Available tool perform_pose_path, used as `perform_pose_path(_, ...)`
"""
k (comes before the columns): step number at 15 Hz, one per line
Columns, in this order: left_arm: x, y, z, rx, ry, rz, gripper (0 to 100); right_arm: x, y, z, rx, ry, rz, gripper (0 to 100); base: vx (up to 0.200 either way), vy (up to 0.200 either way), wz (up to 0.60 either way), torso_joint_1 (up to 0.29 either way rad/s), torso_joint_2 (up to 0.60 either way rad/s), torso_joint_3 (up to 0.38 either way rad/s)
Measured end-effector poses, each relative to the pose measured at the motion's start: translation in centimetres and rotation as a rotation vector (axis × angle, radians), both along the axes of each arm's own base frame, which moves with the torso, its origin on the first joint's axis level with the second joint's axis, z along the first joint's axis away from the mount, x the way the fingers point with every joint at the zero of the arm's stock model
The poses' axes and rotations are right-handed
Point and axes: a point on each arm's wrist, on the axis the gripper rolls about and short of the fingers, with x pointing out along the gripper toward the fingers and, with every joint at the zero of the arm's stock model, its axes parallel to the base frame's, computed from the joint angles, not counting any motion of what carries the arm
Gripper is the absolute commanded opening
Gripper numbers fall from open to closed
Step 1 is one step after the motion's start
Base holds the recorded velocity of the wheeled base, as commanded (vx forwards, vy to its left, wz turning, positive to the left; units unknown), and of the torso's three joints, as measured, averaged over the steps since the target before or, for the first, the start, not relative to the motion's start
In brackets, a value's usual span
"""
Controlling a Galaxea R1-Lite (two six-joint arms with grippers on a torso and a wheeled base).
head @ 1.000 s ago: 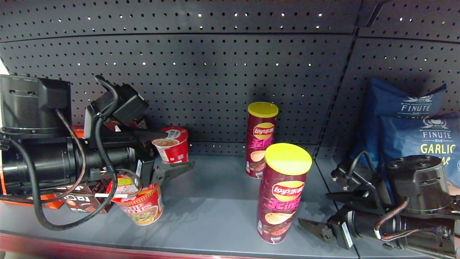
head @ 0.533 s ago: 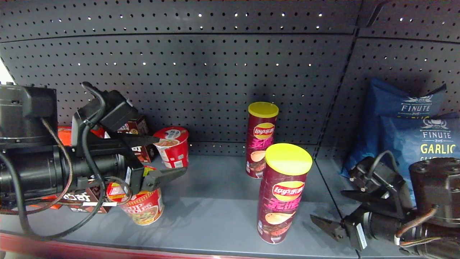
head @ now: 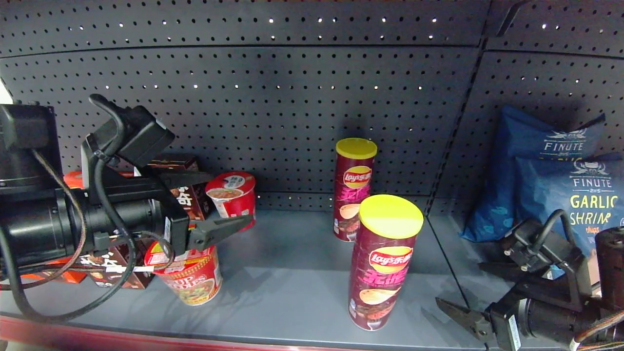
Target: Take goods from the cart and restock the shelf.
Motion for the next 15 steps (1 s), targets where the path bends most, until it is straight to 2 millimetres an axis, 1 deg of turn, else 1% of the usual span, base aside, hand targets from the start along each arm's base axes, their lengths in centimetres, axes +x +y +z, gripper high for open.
perform_pose_path(7,0.0,0.1,-0.2,0.002,0.008,0.004,100,-0.1,-0.1,-0.1,-0.001,0.005,0.007,100,0.0,0.0,0.0,0.0,0.0,0.0)
perform_pose_path(9,0.0,0.1,-0.3,0.003,0.011,0.004,100,-0.1,-0.1,-0.1,0.012,0.013,0.035,100,0.0,0.0,0.0,0.0,0.0,0.0)
perform_pose_path(12,0.2,0.1,-0.4,0.005,0.015,0.006,100,0.5,-0.2,0.0,0.016,0.014,0.042,100,0.0,0.0,0.0,0.0,0.0,0.0)
perform_pose_path(15,0.3,0.0,-0.5,0.006,0.018,0.006,100,1.4,0.3,-0.2,-0.004,0.026,0.037,100,0.0,0.0,0.0,0.0,0.0,0.0)
